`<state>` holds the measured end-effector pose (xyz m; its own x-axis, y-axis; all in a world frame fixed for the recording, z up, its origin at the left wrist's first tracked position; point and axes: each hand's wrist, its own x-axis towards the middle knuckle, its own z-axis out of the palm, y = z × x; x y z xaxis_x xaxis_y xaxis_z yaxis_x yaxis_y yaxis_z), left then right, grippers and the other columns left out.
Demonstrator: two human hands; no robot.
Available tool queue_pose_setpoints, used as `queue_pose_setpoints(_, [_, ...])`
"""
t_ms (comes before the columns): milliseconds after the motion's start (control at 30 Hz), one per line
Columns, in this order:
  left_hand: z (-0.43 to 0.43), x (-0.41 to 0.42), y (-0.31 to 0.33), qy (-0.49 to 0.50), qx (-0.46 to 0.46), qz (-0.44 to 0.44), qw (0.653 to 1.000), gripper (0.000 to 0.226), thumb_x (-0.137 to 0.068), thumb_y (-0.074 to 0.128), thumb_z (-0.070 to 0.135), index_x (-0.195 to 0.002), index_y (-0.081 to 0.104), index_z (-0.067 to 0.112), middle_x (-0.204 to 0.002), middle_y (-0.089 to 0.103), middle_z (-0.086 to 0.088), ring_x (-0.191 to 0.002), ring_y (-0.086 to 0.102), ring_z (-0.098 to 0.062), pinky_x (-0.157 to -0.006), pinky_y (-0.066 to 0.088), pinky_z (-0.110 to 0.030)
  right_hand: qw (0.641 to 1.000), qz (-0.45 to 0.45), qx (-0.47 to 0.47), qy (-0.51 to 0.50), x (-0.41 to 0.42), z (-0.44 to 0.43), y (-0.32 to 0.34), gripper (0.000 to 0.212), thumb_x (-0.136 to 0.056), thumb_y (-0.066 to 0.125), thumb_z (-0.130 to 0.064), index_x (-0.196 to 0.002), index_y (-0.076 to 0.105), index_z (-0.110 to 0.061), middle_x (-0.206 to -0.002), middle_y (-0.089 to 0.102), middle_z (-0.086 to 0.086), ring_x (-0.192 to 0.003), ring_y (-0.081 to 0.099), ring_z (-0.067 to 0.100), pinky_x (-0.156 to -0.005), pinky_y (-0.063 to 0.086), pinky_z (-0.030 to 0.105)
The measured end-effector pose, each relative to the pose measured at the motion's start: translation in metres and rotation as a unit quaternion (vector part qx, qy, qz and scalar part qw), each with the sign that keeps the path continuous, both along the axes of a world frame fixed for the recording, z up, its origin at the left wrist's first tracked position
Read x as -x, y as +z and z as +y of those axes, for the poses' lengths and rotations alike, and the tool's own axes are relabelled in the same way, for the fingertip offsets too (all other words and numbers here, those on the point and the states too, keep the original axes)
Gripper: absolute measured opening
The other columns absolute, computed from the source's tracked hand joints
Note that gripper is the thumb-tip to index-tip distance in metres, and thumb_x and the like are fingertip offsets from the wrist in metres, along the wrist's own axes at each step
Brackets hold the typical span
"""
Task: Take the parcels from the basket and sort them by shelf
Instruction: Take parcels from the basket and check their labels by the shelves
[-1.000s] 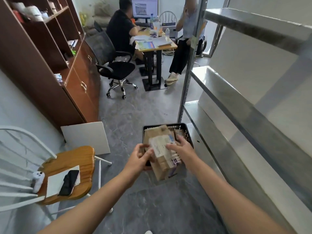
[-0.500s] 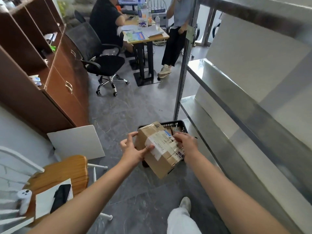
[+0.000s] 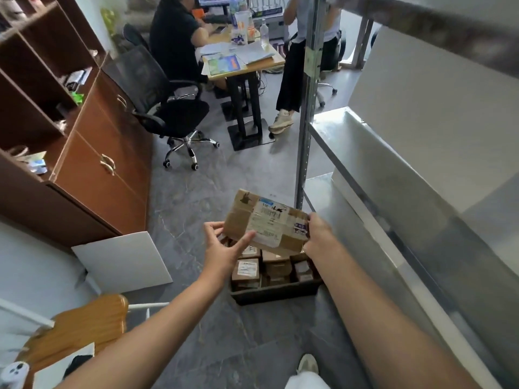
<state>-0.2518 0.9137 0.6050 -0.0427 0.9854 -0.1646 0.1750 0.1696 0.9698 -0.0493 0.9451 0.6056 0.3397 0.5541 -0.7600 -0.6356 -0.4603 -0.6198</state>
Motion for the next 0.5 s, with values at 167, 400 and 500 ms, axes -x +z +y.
queue_pose_setpoints(167, [0.057, -0.027, -0.021, 0.040, 0.042, 0.040, 0.998, 0.055, -0.072, 0.066, 0.064, -0.100, 0.045, 0.022, -0.105, 0.064, -0.001, -0.101, 0.064, -0.016, -0.085, 0.054, -0.034, 0.995, -0.057, -0.028, 0.072, -0.034, 0.044, -0.017, 0.018, -0.093, 0.050, -0.021, -0.086, 0.065, -0.013, -0.076, 0.071, 0.006, -0.068, 0.068, 0.020, -0.052, 0.057, 0.030])
queue_pose_setpoints(400, [0.097, -0.036, -0.063, 0.065, 0.103, 0.073, 0.990, 0.045, -0.086, 0.064, 0.053, -0.115, 0.049, 0.022, -0.109, 0.061, 0.005, -0.101, 0.060, -0.007, -0.086, 0.051, -0.029, 0.981, -0.083, -0.027, 0.171, -0.042, 0.088, -0.062, 0.024, -0.099, 0.048, -0.031, -0.110, 0.065, -0.017, -0.108, 0.070, 0.008, -0.102, 0.066, 0.024, -0.093, 0.055, 0.047])
queue_pose_setpoints(500, [0.108, -0.033, -0.084, 0.060, 0.127, 0.086, 0.986, 0.037, -0.088, 0.065, 0.047, -0.111, 0.054, 0.020, -0.103, 0.063, 0.010, -0.096, 0.060, 0.000, -0.074, 0.045, -0.016, 0.981, -0.072, -0.021, 0.182, -0.041, 0.097, -0.083, 0.023, -0.098, 0.055, -0.027, -0.119, 0.063, -0.023, -0.110, 0.069, 0.003, -0.100, 0.066, 0.023, -0.078, 0.057, 0.043])
